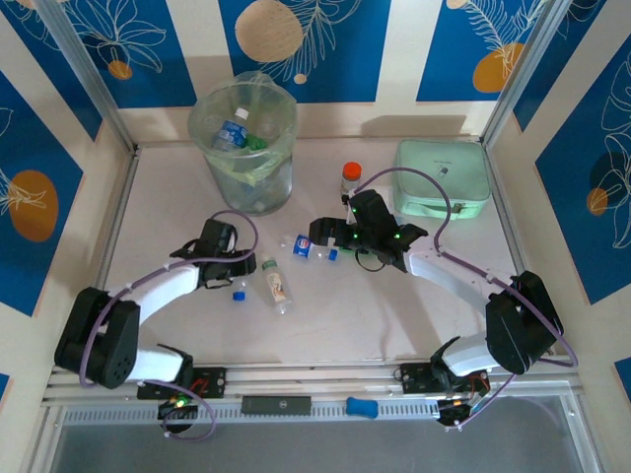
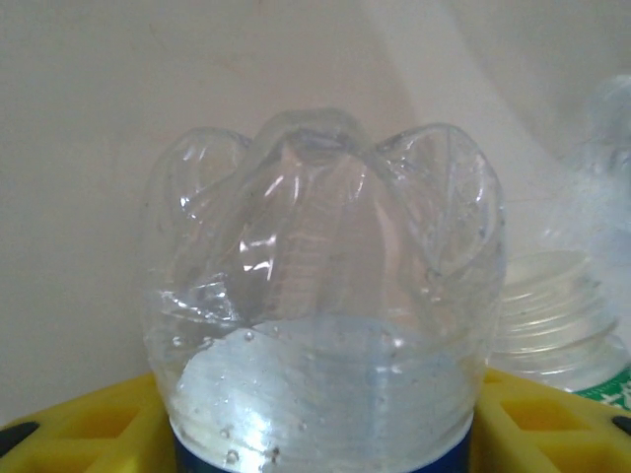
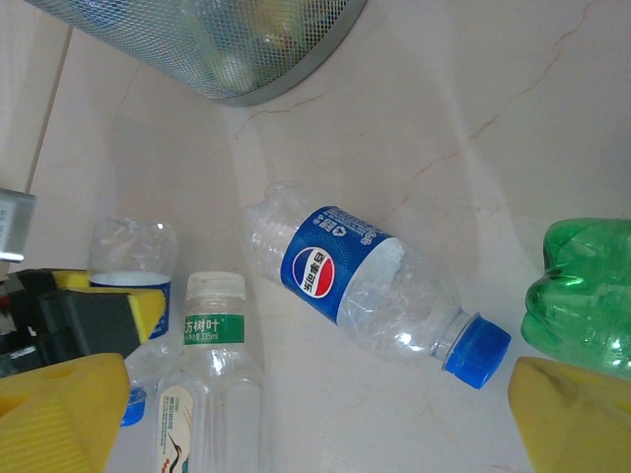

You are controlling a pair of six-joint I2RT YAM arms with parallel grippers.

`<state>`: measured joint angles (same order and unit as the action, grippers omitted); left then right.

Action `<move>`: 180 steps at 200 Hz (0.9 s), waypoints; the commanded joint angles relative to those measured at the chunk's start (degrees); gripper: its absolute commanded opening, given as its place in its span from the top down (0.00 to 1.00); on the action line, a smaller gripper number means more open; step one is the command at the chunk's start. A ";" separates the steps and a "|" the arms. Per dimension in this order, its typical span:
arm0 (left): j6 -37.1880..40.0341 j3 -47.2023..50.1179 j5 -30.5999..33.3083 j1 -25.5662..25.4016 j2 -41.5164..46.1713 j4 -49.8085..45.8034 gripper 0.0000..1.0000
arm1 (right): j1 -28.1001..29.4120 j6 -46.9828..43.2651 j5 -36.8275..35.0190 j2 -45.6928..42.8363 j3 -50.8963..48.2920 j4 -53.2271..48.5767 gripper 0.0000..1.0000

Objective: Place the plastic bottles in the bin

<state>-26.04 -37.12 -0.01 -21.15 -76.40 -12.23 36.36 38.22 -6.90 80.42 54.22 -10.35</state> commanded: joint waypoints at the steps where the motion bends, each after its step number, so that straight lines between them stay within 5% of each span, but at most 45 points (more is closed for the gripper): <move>1: 2.50 -0.80 3.61 -0.28 4.49 -0.67 0.43 | 0.03 0.72 0.40 -1.72 -0.62 -0.38 0.01; 94: 8.11 -15.79 3.94 4.03 17.87 -1.61 0.46 | -0.15 1.16 0.92 -2.83 -2.66 1.38 0.01; 180: 22.58 -46.31 0.09 7.37 1.35 -0.61 0.48 | -0.24 2.15 -1.99 -8.95 -6.75 0.46 0.01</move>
<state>-9.98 -75.72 2.42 -15.53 -70.57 -12.88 36.36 39.11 -7.40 75.20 49.43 -9.74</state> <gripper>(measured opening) 0.519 0.990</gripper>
